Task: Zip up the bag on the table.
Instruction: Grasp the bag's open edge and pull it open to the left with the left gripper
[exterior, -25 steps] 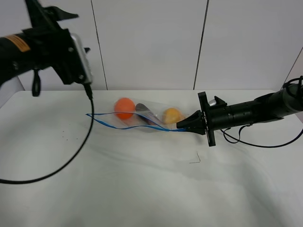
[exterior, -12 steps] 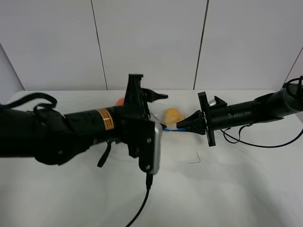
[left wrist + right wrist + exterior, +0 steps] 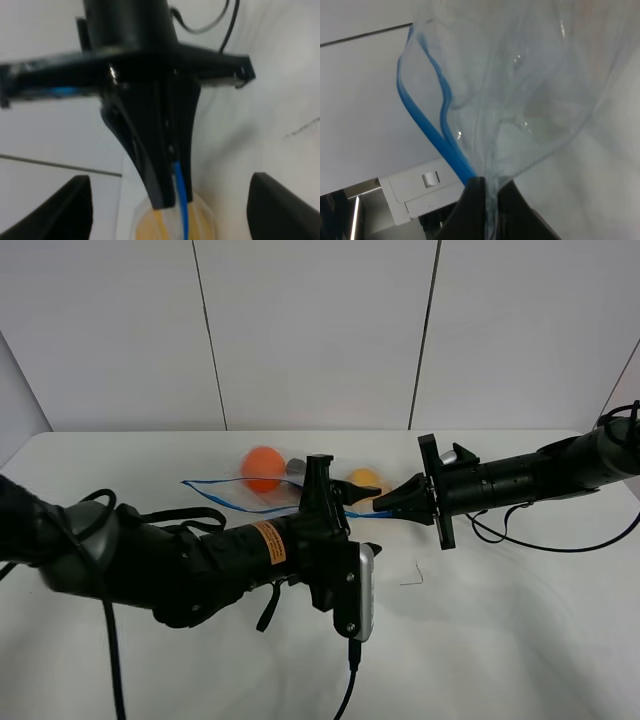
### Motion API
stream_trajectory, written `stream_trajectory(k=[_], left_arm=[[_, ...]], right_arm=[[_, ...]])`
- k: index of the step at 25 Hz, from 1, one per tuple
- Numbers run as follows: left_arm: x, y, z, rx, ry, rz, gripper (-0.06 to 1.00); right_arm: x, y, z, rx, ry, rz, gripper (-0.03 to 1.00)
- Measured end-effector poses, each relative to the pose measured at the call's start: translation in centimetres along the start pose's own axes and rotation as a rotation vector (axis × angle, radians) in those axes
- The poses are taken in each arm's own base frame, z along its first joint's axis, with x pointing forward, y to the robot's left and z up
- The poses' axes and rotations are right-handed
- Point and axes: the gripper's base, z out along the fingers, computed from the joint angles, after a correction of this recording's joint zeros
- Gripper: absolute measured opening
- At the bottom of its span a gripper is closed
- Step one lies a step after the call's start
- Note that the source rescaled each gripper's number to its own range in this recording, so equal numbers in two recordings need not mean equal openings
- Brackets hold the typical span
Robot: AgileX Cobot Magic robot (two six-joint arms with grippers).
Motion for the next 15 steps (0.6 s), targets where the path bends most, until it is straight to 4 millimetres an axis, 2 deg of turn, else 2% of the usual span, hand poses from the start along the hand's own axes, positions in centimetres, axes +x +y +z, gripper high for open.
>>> stream_trajectory(k=[5, 10, 12, 15], left_arm=[[2.1, 0.4, 1.9, -0.022, 0.049, -0.026, 1.00], [2.5, -0.2, 2.1, -0.002, 0.056, -0.024, 0.98], [2.5, -0.2, 2.1, -0.002, 0.056, -0.024, 0.90], [2.5, -0.2, 2.1, -0.002, 0.056, -0.024, 0.70]], right_arm=[[0.0, 0.0, 0.0, 0.000, 0.000, 0.000, 0.00], [0.0, 0.0, 0.0, 0.000, 0.000, 0.000, 0.00], [0.0, 0.0, 0.0, 0.000, 0.000, 0.000, 0.00], [0.0, 0.0, 0.0, 0.000, 0.000, 0.000, 0.00]])
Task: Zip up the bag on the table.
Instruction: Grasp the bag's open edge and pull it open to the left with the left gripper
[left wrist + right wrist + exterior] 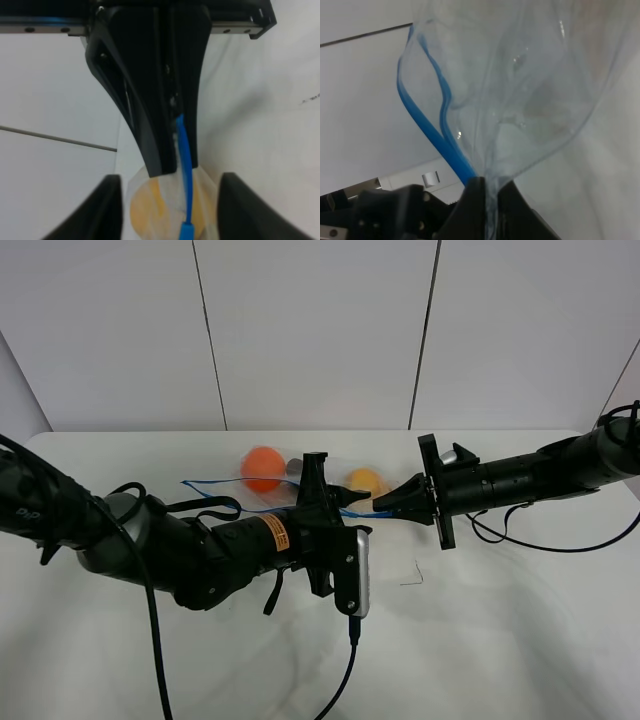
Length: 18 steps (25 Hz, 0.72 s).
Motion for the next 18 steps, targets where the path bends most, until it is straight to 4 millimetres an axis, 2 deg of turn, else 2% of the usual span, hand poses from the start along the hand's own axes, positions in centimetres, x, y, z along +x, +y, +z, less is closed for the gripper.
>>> stream_trajectory(k=[6, 9, 15, 18], left_arm=[[0.00, 0.00, 0.00, 0.000, 0.000, 0.000, 0.33], [0.01, -0.03, 0.00, 0.004, 0.001, 0.001, 0.18], [0.03, -0.06, 0.00, 0.006, 0.003, 0.001, 0.10], [0.08, -0.17, 0.00, 0.019, 0.009, 0.001, 0.01]], right_arm=[[0.00, 0.00, 0.00, 0.000, 0.000, 0.000, 0.00], [-0.02, 0.02, 0.00, -0.003, -0.002, 0.001, 0.00], [-0.04, 0.04, 0.00, -0.005, -0.004, 0.002, 0.00], [-0.04, 0.05, 0.00, -0.005, -0.004, 0.002, 0.00]])
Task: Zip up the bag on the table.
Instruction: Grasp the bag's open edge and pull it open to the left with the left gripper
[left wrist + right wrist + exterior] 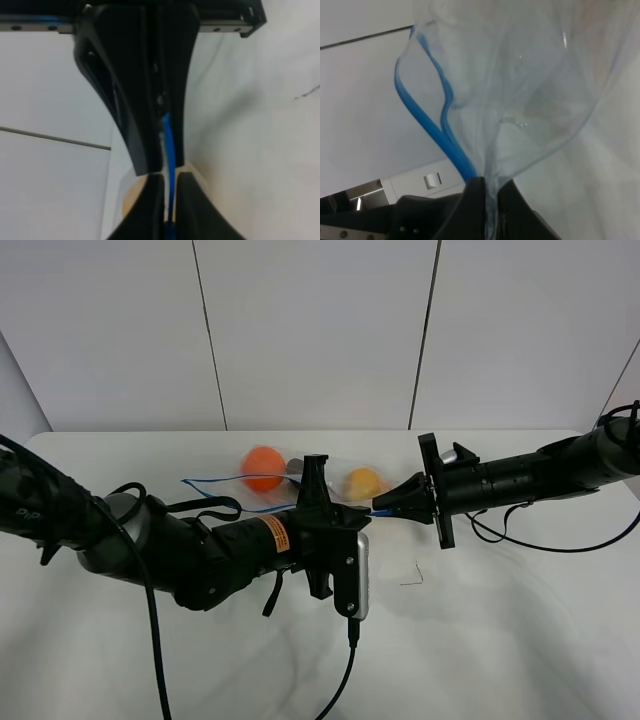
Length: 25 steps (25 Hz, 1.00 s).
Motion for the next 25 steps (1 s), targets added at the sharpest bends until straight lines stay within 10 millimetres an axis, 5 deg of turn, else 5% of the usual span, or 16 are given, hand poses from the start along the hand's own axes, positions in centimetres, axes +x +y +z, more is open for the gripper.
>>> stream_trajectory(k=[12, 25], left_arm=[[0.2, 0.0, 0.1, 0.016, 0.024, -0.015, 0.00], [4.7, 2.2, -2.3, -0.042, 0.152, -0.068, 0.00]], right_arm=[[0.0, 0.0, 0.0, 0.003, -0.002, 0.000, 0.00], [-0.2, 0.1, 0.0, -0.013, -0.018, 0.008, 0.00]])
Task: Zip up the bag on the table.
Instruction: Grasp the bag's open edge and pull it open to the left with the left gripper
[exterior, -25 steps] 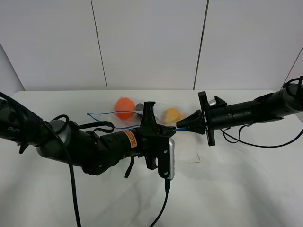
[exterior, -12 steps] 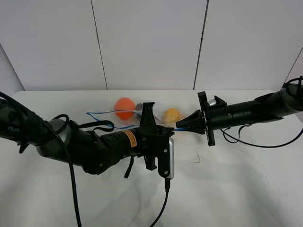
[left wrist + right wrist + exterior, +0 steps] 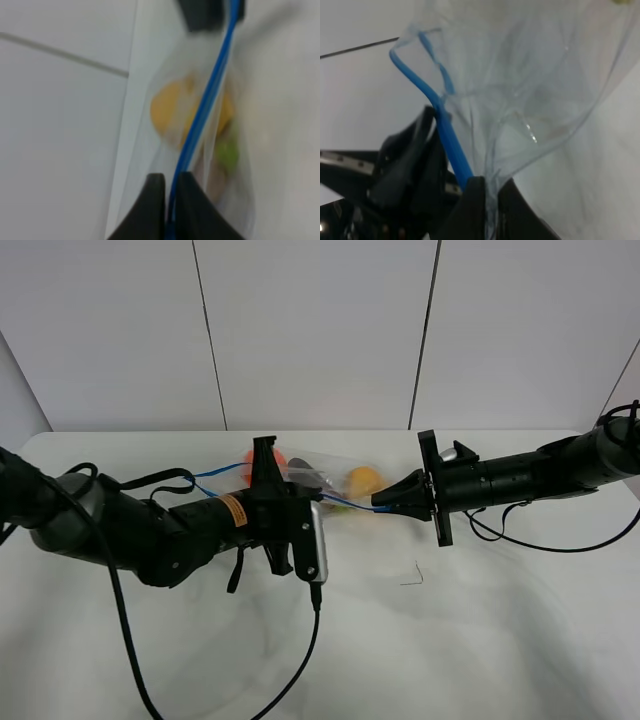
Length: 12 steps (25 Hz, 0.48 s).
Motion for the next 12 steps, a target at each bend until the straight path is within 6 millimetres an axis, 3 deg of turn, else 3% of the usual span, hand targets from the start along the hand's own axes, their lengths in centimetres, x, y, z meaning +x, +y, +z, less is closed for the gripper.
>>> stream_trajectory(k=[12], left_arm=[[6.4, 1.3, -2.0, -0.031, 0.176, -0.036, 0.00]], right_arm=[[0.0, 0.0, 0.0, 0.001, 0.002, -0.001, 0.00]])
